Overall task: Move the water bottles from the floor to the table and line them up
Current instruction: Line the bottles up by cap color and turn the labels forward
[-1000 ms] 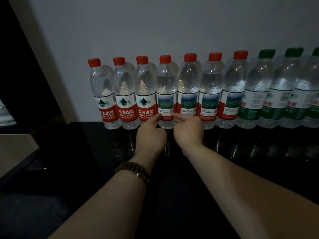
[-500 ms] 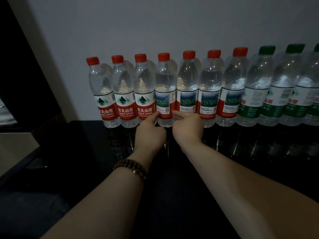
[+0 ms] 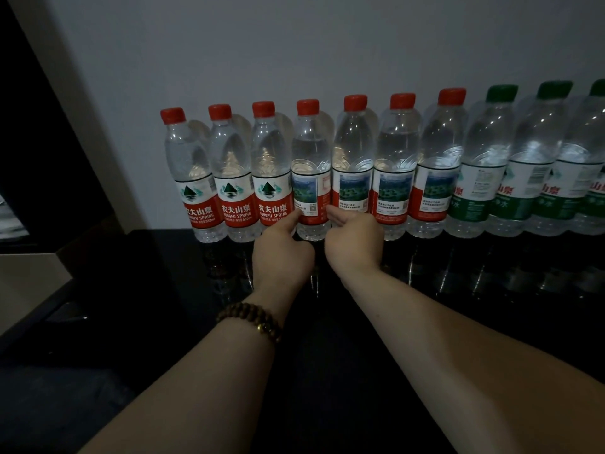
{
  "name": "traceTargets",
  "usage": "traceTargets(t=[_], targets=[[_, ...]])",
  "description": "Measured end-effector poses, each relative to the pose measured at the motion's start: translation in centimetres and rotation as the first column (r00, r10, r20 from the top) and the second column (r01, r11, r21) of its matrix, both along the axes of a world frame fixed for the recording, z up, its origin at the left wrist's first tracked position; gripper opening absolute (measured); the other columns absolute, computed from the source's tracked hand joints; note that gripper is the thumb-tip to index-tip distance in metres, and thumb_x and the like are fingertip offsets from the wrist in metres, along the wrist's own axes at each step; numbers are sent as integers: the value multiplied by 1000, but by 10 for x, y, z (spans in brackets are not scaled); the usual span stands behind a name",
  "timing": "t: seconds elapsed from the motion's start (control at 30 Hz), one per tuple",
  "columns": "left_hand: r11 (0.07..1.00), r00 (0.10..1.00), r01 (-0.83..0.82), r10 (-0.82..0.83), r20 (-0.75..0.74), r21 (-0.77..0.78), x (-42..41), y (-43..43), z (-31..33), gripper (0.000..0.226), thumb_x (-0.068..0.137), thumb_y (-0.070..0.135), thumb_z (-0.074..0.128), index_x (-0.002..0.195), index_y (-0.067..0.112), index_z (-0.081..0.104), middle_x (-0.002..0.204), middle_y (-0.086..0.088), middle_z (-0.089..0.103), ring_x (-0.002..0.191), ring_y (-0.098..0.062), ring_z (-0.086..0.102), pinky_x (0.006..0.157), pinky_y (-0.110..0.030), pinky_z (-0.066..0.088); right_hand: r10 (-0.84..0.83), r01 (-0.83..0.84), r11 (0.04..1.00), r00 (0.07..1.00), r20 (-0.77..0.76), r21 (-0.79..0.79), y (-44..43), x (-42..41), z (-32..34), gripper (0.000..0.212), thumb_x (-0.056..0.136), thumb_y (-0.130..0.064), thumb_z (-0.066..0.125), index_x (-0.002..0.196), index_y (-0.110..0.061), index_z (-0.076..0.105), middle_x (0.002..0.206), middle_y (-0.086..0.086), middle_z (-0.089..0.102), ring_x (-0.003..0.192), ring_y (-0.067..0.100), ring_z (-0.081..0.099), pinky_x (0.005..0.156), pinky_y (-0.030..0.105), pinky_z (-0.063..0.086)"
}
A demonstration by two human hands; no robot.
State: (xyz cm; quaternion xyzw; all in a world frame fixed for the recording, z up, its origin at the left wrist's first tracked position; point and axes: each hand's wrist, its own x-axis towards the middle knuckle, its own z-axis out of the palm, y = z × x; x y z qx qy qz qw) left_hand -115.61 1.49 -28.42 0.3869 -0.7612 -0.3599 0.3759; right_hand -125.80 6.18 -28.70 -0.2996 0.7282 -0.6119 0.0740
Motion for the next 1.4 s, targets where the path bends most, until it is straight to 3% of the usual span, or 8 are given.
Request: traceTargets(t=[0.2, 0.37, 0.57, 0.8, 0.93, 1.07, 1.17, 1.4], targets=[[1000, 999, 8, -8, 33, 8, -1, -1, -1, 79, 78, 1, 57, 149, 32, 48, 147, 6, 55, 131, -11, 51, 92, -14, 35, 19, -19, 1000, 1000, 10, -18, 0, 1, 1, 54, 83, 7, 54, 127, -20, 71, 124, 0, 72, 119, 15, 65, 103, 37, 53], [1000, 999, -31, 31, -33, 1, -1, -2, -2, 80, 75, -2, 54, 146, 35, 51, 144, 11, 58, 131, -10, 52, 93, -15, 37, -22, 22, 1000, 1000, -3, -8, 0, 2, 0, 54, 85, 3, 56, 130, -25, 69, 130, 1, 69, 121, 19, 64, 100, 37, 54], [1000, 1000, 3, -3, -16, 23, -2, -4, -3, 81, 78, -1, 56, 150, 35, 45, 148, 10, 54, 113, 5, 42, 70, -1, 29, -4, 4, 1000, 1000, 9, -23, 0, 2, 1, 48, 87, 2, 57, 125, -24, 72, 125, -2, 72, 117, 16, 66, 101, 36, 54], [1000, 1000, -12, 12, -25, 4, -2, -3, -3, 79, 77, -2, 56, 147, 32, 50, 149, 7, 54, 129, -7, 51, 93, -15, 38, -7, 7, 1000, 1000, -10, 9, 1, 2, 2, 52, 88, 1, 58, 132, -25, 67, 132, 0, 68, 122, 18, 63, 103, 38, 53], [1000, 1000, -4, 5, -21, 25, -2, -3, -3, 81, 79, -3, 55, 150, 35, 46, 148, 8, 54, 110, 4, 44, 68, -4, 32, -1, 1, 1000, 1000, 21, -10, 3, 3, 4, 52, 86, 5, 54, 127, -23, 71, 124, -3, 72, 118, 12, 65, 102, 29, 51], [1000, 999, -22, 22, -24, 7, -2, -3, -3, 78, 79, -2, 56, 147, 34, 50, 146, 8, 56, 106, 10, 44, 68, -1, 29, -31, 31, 999, 999, 10, 9, 2, 4, 4, 53, 88, 3, 56, 132, -25, 67, 128, -4, 70, 119, 14, 65, 100, 31, 52], [1000, 1000, -5, 5, 2, 5, -2, -2, -3, 79, 79, 0, 59, 149, 35, 47, 142, 8, 59, 81, 21, 40, 61, 4, 25, -17, 18, 999, 1000, -22, 51, 2, 5, 4, 54, 87, 1, 57, 133, -26, 66, 132, -3, 68, 123, 17, 62, 103, 34, 51], [1000, 999, -25, 25, -29, 8, -1, -2, -2, 78, 76, 2, 55, 146, 37, 51, 142, 10, 60, 109, 4, 49, 71, -3, 32, -20, 20, 1000, 1000, 13, 14, 4, 6, 6, 50, 87, 3, 56, 127, -23, 71, 124, -4, 72, 116, 14, 66, 100, 33, 53]])
